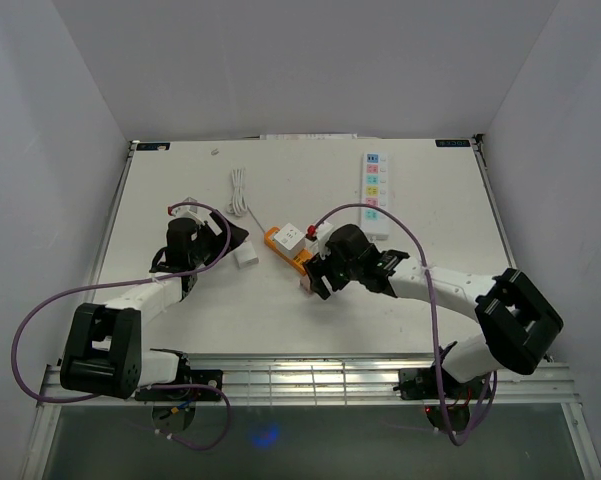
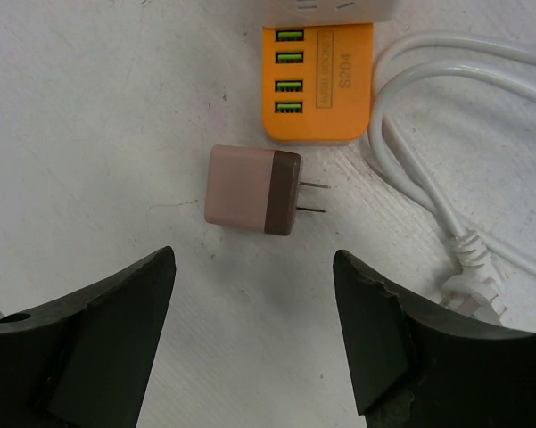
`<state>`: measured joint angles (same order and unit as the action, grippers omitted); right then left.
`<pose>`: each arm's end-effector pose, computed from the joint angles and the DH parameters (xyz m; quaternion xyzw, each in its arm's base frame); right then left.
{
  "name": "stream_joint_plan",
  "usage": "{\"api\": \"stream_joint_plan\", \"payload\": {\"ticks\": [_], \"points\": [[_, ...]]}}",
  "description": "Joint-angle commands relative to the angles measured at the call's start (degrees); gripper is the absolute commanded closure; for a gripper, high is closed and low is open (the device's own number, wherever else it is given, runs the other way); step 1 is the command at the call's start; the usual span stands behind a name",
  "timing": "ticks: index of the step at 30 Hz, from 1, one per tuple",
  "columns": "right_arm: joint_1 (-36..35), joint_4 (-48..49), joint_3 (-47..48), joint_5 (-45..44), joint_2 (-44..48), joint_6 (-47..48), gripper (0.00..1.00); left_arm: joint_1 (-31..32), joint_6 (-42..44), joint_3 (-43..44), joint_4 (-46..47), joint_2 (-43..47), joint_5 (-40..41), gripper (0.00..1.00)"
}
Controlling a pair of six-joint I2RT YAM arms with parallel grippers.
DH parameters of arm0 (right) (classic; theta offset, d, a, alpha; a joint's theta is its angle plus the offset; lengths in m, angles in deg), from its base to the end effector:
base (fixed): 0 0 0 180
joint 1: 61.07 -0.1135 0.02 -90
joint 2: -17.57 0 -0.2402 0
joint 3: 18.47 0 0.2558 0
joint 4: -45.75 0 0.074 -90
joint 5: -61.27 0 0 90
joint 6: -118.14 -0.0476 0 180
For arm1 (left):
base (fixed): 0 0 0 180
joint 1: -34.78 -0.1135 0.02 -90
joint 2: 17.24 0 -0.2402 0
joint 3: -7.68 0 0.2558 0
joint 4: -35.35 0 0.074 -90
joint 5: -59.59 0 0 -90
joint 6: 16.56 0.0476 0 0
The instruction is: Insert the plug
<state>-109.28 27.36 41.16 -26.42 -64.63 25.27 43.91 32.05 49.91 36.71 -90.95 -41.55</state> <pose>0.2088 0.2364 0.1736 -0.3583 0.8361 0.1954 0.3665 0.2702 -0.0527 0.1499 -0.1931 0.8420 -0.2880 0.4133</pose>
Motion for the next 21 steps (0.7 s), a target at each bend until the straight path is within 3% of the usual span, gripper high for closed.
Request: {"api": "stream_joint_plan", "payload": {"ticks": [1, 21], "points": [[-1.27, 3.15, 1.57, -1.43, -2.44, -1.08, 0.23, 0.02, 0.43, 1.66, -0.68, 0.94, 0.24, 0.02], [-3.03, 5.87, 6.23, -1.78, -11.23, -0.38, 0.36, -0.07, 1.04, 1.66, -1.12, 1.64, 0.85, 0.02]]}}
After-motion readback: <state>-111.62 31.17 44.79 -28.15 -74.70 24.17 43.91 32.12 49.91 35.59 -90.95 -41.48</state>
